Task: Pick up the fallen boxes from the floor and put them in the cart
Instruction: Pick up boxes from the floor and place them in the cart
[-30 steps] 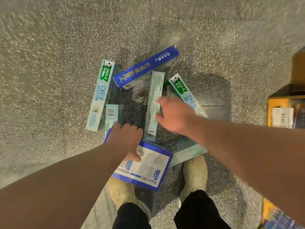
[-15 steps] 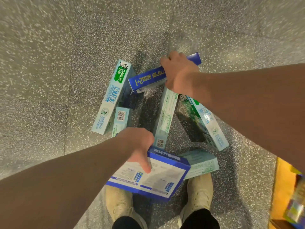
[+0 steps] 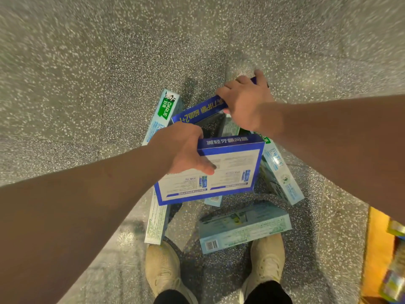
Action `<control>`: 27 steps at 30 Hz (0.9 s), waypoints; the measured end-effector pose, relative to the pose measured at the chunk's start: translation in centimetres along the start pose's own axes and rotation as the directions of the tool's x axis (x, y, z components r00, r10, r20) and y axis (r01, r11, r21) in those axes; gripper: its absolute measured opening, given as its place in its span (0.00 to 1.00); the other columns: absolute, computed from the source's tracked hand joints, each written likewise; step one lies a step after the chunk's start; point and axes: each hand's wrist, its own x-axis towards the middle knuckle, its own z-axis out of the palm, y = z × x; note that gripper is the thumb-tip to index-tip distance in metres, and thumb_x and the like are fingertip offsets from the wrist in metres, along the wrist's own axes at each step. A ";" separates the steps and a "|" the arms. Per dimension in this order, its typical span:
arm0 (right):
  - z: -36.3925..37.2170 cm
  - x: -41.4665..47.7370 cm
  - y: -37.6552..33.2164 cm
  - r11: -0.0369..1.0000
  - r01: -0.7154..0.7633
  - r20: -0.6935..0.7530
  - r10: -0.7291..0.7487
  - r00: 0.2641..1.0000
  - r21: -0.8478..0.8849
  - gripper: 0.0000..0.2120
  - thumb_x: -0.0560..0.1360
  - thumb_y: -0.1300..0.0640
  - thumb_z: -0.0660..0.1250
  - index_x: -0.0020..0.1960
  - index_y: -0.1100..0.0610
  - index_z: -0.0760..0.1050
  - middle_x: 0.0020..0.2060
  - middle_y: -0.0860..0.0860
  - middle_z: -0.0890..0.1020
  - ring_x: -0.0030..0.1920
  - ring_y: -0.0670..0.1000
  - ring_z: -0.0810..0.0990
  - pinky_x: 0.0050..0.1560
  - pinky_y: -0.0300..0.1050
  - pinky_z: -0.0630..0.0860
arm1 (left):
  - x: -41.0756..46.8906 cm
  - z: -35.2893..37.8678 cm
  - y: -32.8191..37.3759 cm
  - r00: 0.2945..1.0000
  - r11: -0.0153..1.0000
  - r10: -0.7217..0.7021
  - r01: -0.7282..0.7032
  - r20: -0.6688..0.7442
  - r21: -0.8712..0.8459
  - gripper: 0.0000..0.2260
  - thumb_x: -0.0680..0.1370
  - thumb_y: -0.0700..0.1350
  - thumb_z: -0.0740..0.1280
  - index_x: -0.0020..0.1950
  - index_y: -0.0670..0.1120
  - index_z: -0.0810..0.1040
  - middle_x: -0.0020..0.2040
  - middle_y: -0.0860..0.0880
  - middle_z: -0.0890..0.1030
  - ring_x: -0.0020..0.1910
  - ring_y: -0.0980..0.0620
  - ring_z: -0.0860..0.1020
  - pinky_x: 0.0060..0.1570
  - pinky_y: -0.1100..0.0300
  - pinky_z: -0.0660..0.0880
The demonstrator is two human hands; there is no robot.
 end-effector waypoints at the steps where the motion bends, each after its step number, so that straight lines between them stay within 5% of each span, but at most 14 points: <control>1: -0.7 -0.5 0.1 1.000 0.009 -0.020 -0.009 1.000 0.017 0.20 0.81 0.52 0.66 0.72 0.50 0.70 0.67 0.52 0.76 0.72 0.60 0.69 0.75 0.73 0.50 | -0.4 -0.3 0.2 1.000 1.000 -0.007 0.007 -0.009 -0.006 0.26 0.61 0.68 0.79 0.46 0.53 0.76 0.40 0.55 0.79 0.40 0.53 0.78 0.42 0.53 0.77; 6: -6.1 -3.1 0.8 0.994 0.042 0.007 -0.043 0.999 0.105 0.24 0.82 0.45 0.63 0.76 0.48 0.66 0.69 0.50 0.74 0.73 0.58 0.68 0.75 0.72 0.48 | -2.5 -3.4 1.5 0.993 0.989 0.004 0.013 -0.116 0.150 0.23 0.66 0.70 0.74 0.43 0.53 0.74 0.41 0.55 0.77 0.44 0.49 0.79 0.43 0.53 0.73; 9: -10.3 -4.6 1.1 0.986 0.072 0.017 -0.076 0.997 0.153 0.21 0.82 0.42 0.62 0.73 0.46 0.68 0.66 0.48 0.75 0.72 0.57 0.69 0.76 0.70 0.47 | -4.8 -6.6 2.5 0.962 0.978 0.032 0.026 -0.271 0.208 0.24 0.64 0.71 0.75 0.50 0.55 0.79 0.51 0.53 0.72 0.54 0.49 0.71 0.54 0.53 0.70; 12: -15.2 -6.6 1.3 0.975 0.077 0.055 -0.090 0.994 0.208 0.20 0.82 0.43 0.62 0.72 0.44 0.69 0.66 0.47 0.75 0.71 0.55 0.69 0.76 0.66 0.50 | -7.5 -9.5 3.1 0.867 0.972 0.167 -0.066 -0.469 0.225 0.23 0.60 0.68 0.79 0.45 0.54 0.84 0.67 0.45 0.68 0.66 0.44 0.59 0.70 0.43 0.61; 14: -18.4 -8.0 1.5 0.968 0.077 0.079 -0.098 0.992 0.239 0.21 0.81 0.42 0.63 0.73 0.44 0.68 0.66 0.46 0.75 0.70 0.55 0.71 0.74 0.63 0.54 | -9.3 -11.8 3.9 0.882 0.947 0.208 -0.073 -0.422 0.314 0.22 0.64 0.70 0.75 0.48 0.57 0.82 0.75 0.41 0.61 0.76 0.40 0.51 0.75 0.33 0.48; 17: -23.3 -10.3 1.6 0.951 0.054 0.087 -0.084 0.993 0.304 0.23 0.81 0.42 0.63 0.74 0.43 0.67 0.66 0.46 0.75 0.68 0.54 0.73 0.69 0.61 0.59 | -12.3 -15.0 5.4 0.925 0.915 0.163 -0.011 -0.344 0.402 0.24 0.71 0.72 0.66 0.59 0.59 0.75 0.79 0.43 0.52 0.80 0.40 0.43 0.74 0.32 0.37; 19: -26.8 -12.2 1.4 0.932 0.050 0.073 -0.082 0.994 0.360 0.22 0.80 0.42 0.64 0.73 0.42 0.68 0.66 0.46 0.75 0.67 0.52 0.73 0.68 0.60 0.60 | -15.2 -16.9 6.3 0.930 0.929 0.153 -0.020 -0.333 0.370 0.26 0.72 0.72 0.66 0.63 0.58 0.72 0.78 0.45 0.56 0.79 0.43 0.51 0.76 0.34 0.40; 23: -34.5 -16.7 0.6 0.902 0.079 0.060 -0.115 0.992 0.424 0.22 0.78 0.43 0.65 0.72 0.41 0.70 0.66 0.45 0.76 0.67 0.52 0.74 0.68 0.59 0.61 | -22.3 -21.1 8.0 0.893 0.931 0.202 -0.046 -0.403 0.363 0.27 0.69 0.71 0.69 0.60 0.56 0.75 0.68 0.47 0.69 0.66 0.43 0.70 0.67 0.42 0.64; 27: -45.0 -23.4 -0.7 0.891 0.142 0.061 -0.186 0.981 0.431 0.38 0.74 0.38 0.70 0.80 0.43 0.59 0.71 0.48 0.73 0.70 0.53 0.71 0.73 0.59 0.60 | -31.8 -27.2 10.2 0.874 0.911 0.203 -0.004 -0.441 0.413 0.28 0.72 0.69 0.68 0.64 0.54 0.73 0.70 0.46 0.67 0.68 0.43 0.67 0.67 0.43 0.62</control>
